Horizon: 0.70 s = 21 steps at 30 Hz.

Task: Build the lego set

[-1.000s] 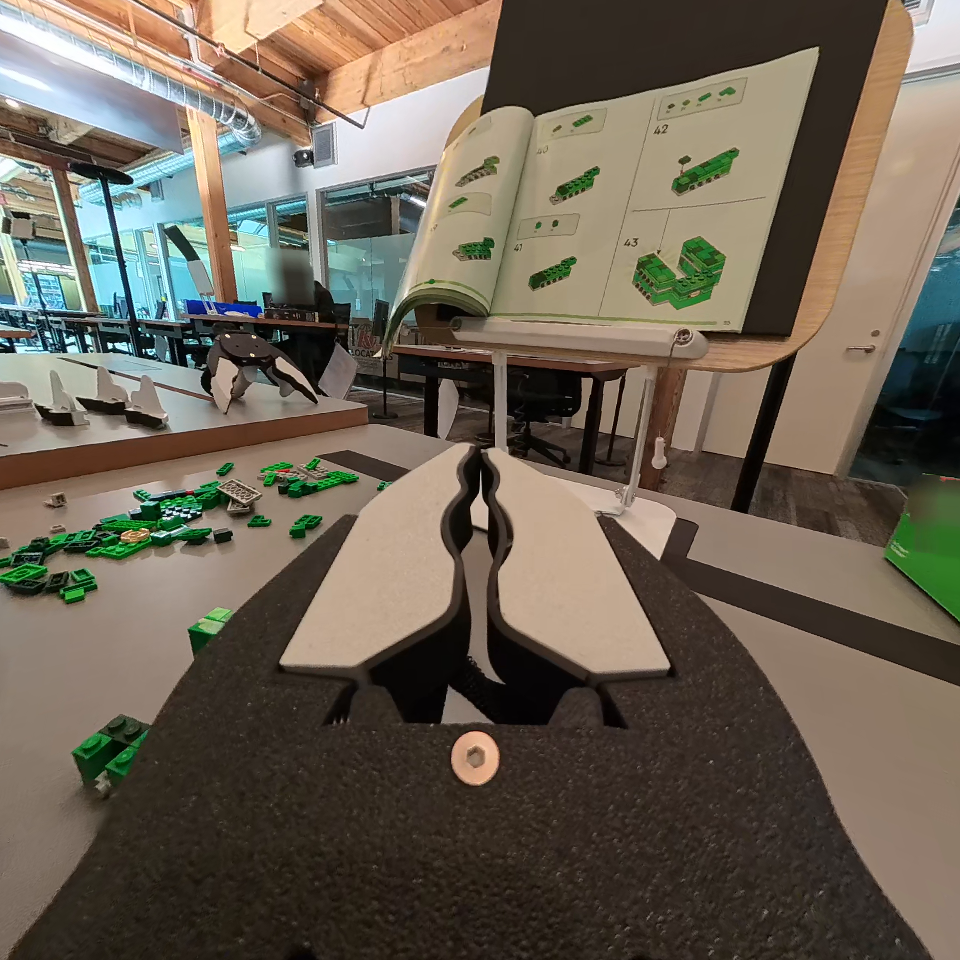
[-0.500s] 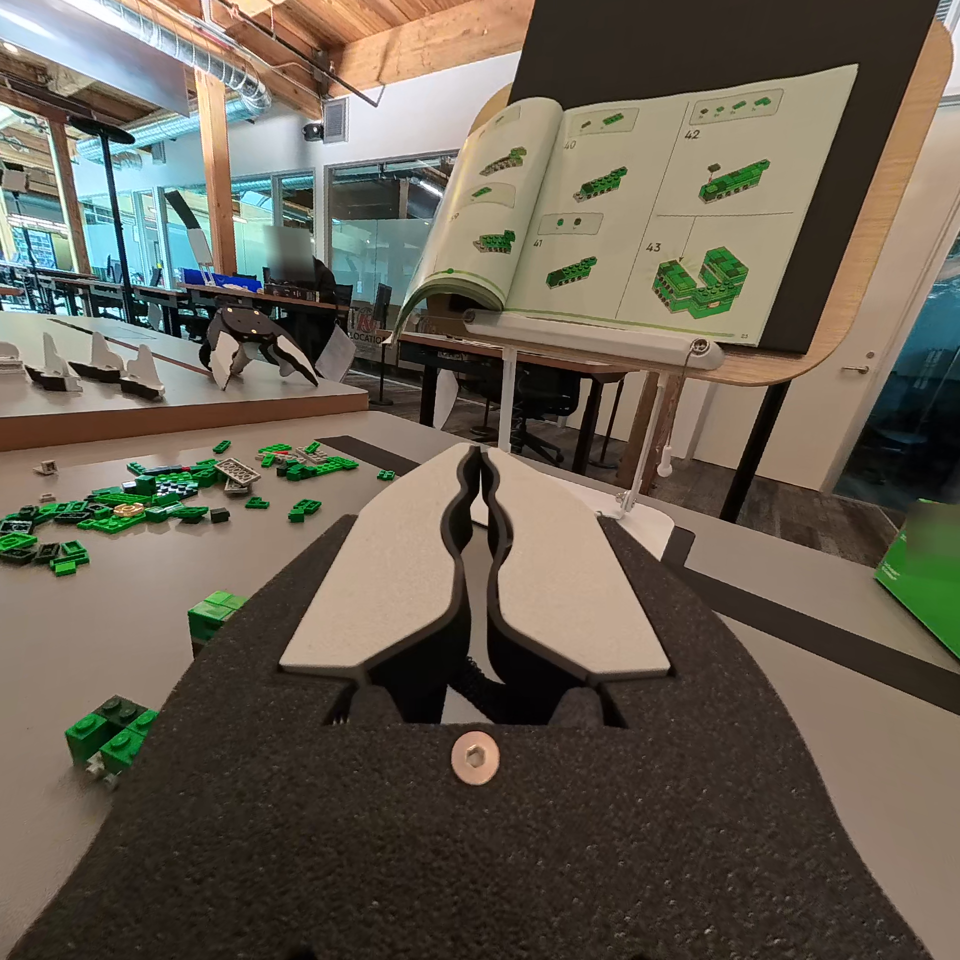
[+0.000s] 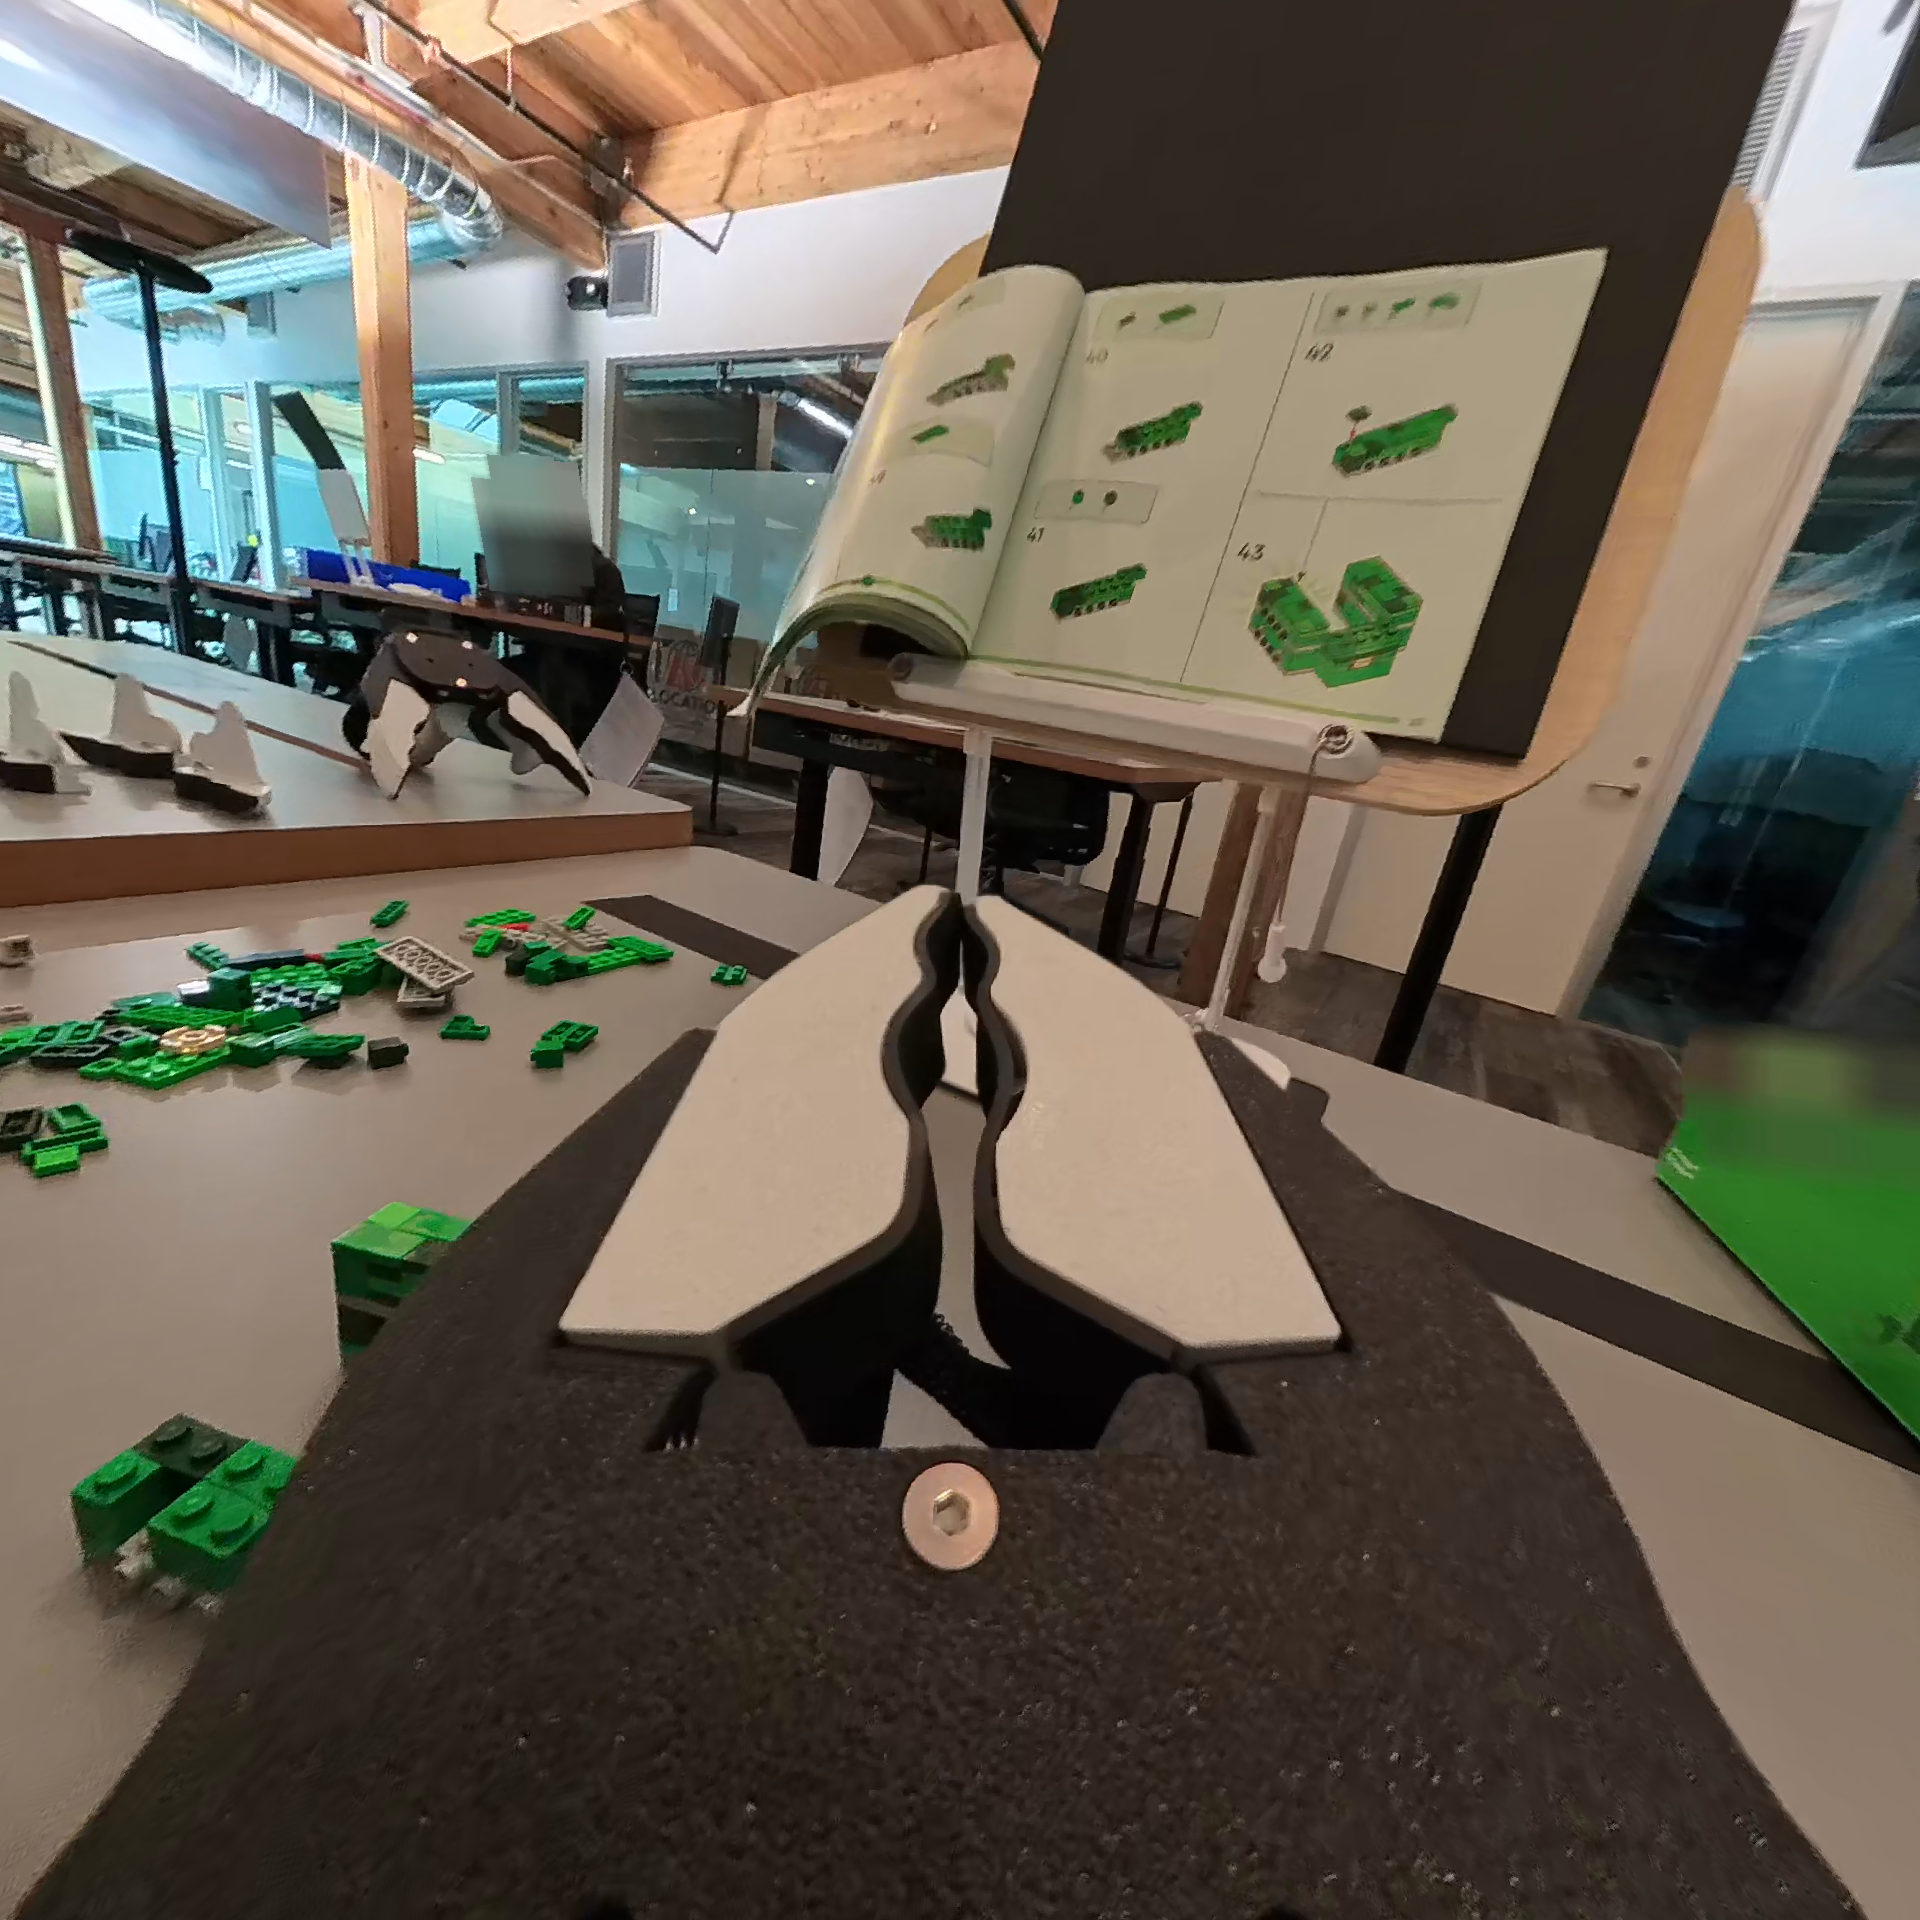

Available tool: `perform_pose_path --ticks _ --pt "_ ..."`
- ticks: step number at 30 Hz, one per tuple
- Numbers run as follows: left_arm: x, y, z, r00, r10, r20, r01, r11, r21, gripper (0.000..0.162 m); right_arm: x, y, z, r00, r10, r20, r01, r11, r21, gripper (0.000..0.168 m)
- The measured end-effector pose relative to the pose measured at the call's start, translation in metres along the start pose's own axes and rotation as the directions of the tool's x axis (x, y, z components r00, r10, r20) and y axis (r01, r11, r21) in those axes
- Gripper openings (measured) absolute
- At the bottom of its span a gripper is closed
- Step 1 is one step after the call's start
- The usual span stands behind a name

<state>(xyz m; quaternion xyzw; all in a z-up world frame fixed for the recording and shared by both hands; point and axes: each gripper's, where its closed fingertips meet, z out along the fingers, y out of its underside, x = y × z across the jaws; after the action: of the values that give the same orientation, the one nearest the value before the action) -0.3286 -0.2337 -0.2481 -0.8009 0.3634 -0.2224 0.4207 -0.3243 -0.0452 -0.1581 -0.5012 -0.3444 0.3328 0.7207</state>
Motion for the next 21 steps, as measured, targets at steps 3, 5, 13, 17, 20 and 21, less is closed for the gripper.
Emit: perform_pose_path --ticks 3,5,13,17,20,21 --pt "-0.07 -0.018 -0.075 0.911 -0.184 0.368 0.069 0.951 0.303 0.002 0.004 -0.001 -0.001 1.0 0.013 -0.017 -0.012 1.0 0.007 0.0" --pt "-0.117 0.002 -0.148 0.684 -0.443 0.58 0.118 0.851 0.511 0.0 0.005 0.0 -0.001 1.0 0.019 -0.017 -0.019 1.0 0.001 0.0" --pt "-0.152 0.115 -0.277 0.149 -0.773 0.617 0.11 0.633 0.766 0.0 0.002 0.002 0.0 1.0 0.018 -0.006 -0.018 1.0 -0.006 0.0" --pt "-0.153 0.107 -0.271 0.159 -0.724 0.671 0.079 0.687 0.723 0.0 0.0 0.002 0.0 1.0 0.017 0.005 -0.016 1.0 -0.008 0.0" --pt "-0.151 0.088 -0.267 0.196 -0.653 0.732 0.001 0.746 0.666 0.0 -0.004 0.002 0.001 1.0 -0.005 0.016 0.005 1.0 -0.012 0.0" --pt "-0.15 0.084 -0.267 0.199 -0.632 0.749 -0.016 0.762 0.647 0.0 -0.005 0.002 0.001 1.0 -0.011 0.019 0.011 1.0 -0.015 0.0"
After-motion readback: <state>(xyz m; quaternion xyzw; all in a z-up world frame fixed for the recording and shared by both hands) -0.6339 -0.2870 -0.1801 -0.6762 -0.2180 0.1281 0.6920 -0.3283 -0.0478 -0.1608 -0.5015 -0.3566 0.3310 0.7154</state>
